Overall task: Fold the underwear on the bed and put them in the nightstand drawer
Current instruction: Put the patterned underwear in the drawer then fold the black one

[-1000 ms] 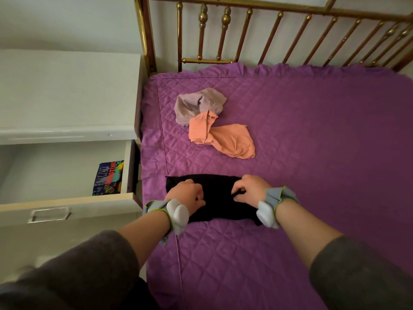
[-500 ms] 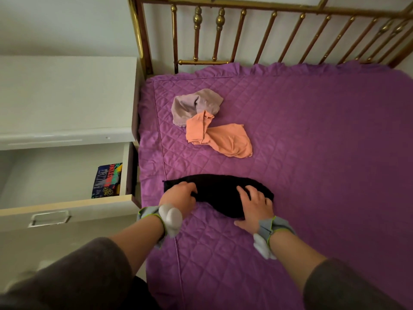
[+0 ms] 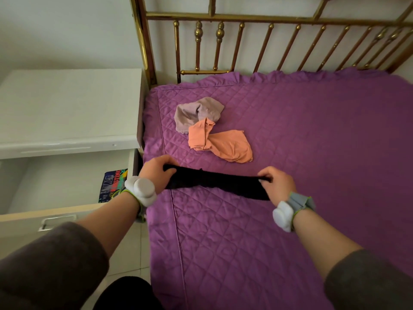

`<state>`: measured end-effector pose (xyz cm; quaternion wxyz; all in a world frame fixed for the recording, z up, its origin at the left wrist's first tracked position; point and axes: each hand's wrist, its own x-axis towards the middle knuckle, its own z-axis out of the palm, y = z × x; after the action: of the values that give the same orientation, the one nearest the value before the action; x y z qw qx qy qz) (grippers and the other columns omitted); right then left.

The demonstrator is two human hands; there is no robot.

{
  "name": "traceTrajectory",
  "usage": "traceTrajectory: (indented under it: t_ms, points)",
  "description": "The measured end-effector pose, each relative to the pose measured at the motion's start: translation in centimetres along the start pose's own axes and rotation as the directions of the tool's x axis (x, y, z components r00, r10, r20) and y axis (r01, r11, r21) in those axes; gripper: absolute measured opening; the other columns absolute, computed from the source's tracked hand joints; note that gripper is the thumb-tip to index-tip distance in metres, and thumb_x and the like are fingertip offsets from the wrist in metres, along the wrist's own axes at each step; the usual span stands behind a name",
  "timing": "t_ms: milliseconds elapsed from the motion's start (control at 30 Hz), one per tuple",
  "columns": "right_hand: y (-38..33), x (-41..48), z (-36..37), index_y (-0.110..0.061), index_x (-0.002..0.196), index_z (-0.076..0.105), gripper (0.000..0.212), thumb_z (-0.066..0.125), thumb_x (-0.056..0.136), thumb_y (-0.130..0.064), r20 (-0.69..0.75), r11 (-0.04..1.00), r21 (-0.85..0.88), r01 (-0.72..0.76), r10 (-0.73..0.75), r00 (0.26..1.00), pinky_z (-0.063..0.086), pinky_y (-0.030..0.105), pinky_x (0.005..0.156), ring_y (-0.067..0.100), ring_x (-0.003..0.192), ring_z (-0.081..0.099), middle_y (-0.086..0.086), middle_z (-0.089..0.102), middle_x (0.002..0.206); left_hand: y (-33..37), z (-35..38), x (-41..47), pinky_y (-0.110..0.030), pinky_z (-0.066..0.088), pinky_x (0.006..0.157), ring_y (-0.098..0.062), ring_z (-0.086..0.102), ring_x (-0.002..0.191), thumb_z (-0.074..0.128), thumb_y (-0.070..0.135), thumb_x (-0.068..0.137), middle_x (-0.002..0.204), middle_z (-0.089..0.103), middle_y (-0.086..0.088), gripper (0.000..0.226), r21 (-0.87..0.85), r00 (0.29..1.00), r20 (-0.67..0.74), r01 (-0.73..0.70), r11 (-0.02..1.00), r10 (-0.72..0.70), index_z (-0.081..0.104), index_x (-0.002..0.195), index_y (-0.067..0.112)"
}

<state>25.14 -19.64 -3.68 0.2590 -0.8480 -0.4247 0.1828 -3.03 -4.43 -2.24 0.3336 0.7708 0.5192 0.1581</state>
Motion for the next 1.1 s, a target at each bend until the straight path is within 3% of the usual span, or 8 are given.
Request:
traceTrajectory:
  t_ms: [200, 267, 367, 467, 667, 833, 1000, 1100]
  points:
    - [-1.5, 1.6, -3.5, -0.017, 0.088, 0.072, 0.010, 0.069, 0.079, -0.014, -0.076, 0.998, -0.053, 0.043, -0.047, 0.996, 0.043, 0.025, 0.068, 0.027, 0.084, 0.066, -0.002, 0.066, 0.079, 1.6, -2.4, 1.0, -0.023, 0.042, 0.079, -0.012, 0.060, 0.083, 0.064, 0.011, 0.082, 0.083, 0.065, 0.010, 0.015, -0.019, 0.994, -0.089, -0.067, 0.998, 0.065, 0.070, 0.086, 0.024]
    - [-2.2, 2.4, -4.4, -0.020, 0.098, 0.069, 0.016, 0.064, 0.083, -0.021, -0.092, 0.994, -0.107, -0.007, -0.003, 0.996, 0.044, 0.025, 0.066, 0.027, 0.086, 0.066, 0.004, 0.071, 0.091, 2.5, -3.2, 1.6, -0.025, 0.046, 0.081, -0.013, 0.061, 0.084, 0.065, 0.011, 0.081, 0.083, 0.066, 0.008, 0.015, -0.033, 0.989, -0.131, -0.067, 0.997, 0.062, 0.071, 0.086, 0.024]
    - [-4.5, 3.6, -6.0, -0.022, 0.117, 0.061, 0.030, 0.050, 0.091, -0.012, -0.032, 0.976, 0.192, -0.101, 0.109, 0.993, 0.052, 0.030, 0.054, 0.027, 0.064, 0.067, 0.011, 0.070, 0.102, 4.7, -5.0, 2.7, -0.020, 0.043, 0.081, -0.010, 0.060, 0.084, 0.064, 0.010, 0.081, 0.086, 0.067, 0.007, 0.017, -0.004, 0.973, -0.198, -0.123, 0.992, 0.120, 0.073, 0.088, 0.023]
    - [-7.5, 3.9, -8.4, -0.016, 0.122, 0.058, 0.036, 0.039, 0.095, -0.001, 0.028, 0.853, 0.506, -0.127, 0.131, 0.991, 0.052, 0.023, 0.045, 0.024, 0.065, 0.066, 0.012, 0.060, 0.107, 7.6, -7.3, 3.6, -0.017, 0.042, 0.082, -0.008, 0.061, 0.086, 0.063, 0.011, 0.081, 0.090, 0.070, 0.007, 0.017, -0.016, 0.939, -0.282, -0.212, 0.977, 0.199, 0.073, 0.090, 0.022]
    - [-10.6, 1.5, -12.6, -0.019, 0.106, 0.065, 0.036, 0.040, 0.093, 0.003, -0.106, 0.730, 0.682, 0.047, 0.035, 0.994, 0.056, 0.018, 0.057, 0.021, 0.074, 0.069, 0.008, 0.065, 0.103, 10.2, -10.1, 3.0, -0.001, 0.044, 0.072, -0.003, 0.062, 0.085, 0.059, 0.016, 0.084, 0.090, 0.068, 0.013, 0.022, -0.166, 0.883, -0.409, -0.321, 0.932, 0.231, 0.068, 0.086, 0.036]
    - [-7.8, -1.9, -11.1, -0.018, 0.104, 0.065, 0.035, 0.042, 0.091, 0.005, 0.085, 0.844, 0.526, -0.101, 0.066, 0.994, 0.047, 0.013, 0.040, 0.004, 0.039, 0.060, 0.009, 0.065, 0.080, 6.8, -8.6, -0.8, -0.015, 0.046, 0.071, 0.005, 0.060, 0.070, 0.063, 0.010, 0.085, 0.080, 0.067, 0.018, 0.032, -0.121, 0.949, -0.036, -0.317, 0.941, 0.315, 0.066, 0.079, 0.041]
    - [-2.0, -6.9, -7.3, -0.016, 0.097, 0.067, 0.028, 0.048, 0.092, 0.003, 0.403, 0.882, 0.351, -0.313, 0.159, 0.901, 0.047, 0.014, 0.043, 0.006, 0.043, 0.062, 0.006, 0.066, 0.083, 1.0, -5.1, -5.2, -0.007, 0.042, 0.070, 0.012, 0.059, 0.069, 0.066, 0.013, 0.083, 0.072, 0.066, 0.025, 0.042, 0.025, 0.874, 0.452, -0.214, 0.976, 0.180, 0.062, 0.072, 0.054]
    - [0.9, -9.1, -5.5, -0.014, 0.108, 0.067, 0.024, 0.057, 0.089, -0.003, 0.535, 0.897, 0.283, -0.340, 0.146, 0.832, 0.051, 0.015, 0.060, 0.006, 0.063, 0.066, 0.000, 0.069, 0.086, -1.5, -3.1, -6.6, -0.011, 0.046, 0.070, 0.008, 0.060, 0.071, 0.065, 0.014, 0.084, 0.075, 0.065, 0.030, 0.041, 0.021, 0.834, 0.535, -0.174, 0.985, 0.136, 0.061, 0.074, 0.054]
